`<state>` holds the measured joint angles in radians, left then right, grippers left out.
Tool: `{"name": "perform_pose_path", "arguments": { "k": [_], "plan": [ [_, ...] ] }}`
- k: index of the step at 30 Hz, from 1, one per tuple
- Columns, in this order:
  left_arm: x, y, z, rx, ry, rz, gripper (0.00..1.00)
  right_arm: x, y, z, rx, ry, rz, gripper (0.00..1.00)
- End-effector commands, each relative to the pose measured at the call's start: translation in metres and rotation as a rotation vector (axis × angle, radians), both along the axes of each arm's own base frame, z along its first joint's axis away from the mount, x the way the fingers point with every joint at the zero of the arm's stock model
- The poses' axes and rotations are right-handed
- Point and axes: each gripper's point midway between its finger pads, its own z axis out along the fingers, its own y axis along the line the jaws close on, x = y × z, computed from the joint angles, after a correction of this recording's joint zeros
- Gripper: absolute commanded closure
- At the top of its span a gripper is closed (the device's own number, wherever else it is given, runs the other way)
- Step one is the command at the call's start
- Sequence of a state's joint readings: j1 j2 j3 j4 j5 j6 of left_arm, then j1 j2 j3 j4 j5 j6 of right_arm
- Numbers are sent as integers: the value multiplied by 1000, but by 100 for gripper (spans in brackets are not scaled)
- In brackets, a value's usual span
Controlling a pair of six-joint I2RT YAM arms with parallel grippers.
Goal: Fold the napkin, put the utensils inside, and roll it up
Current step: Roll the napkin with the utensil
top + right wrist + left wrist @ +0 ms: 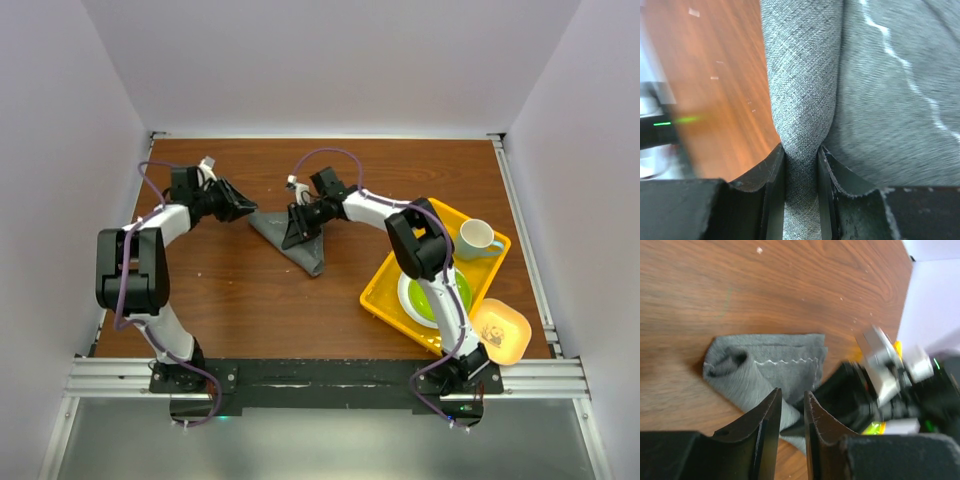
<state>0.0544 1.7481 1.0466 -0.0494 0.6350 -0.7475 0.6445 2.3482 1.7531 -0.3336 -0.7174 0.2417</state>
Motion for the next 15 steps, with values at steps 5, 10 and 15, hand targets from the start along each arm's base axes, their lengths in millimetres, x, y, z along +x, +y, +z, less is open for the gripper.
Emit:
{"name": "perform_pose_path", "arguments": {
  "k": [5,10,15],
  "plan": [
    [-11,-55,5,-143,-71,-86,71,-25,-7,-22,136,461,-24,81],
    [-11,-76,-10,-198,-87,-105,73,-20,-16,-30,123,476,-53,81],
    [-15,-72,-47,-190,-29,-56,75,-14,-19,-27,104,442,-64,78]
  ]
}}
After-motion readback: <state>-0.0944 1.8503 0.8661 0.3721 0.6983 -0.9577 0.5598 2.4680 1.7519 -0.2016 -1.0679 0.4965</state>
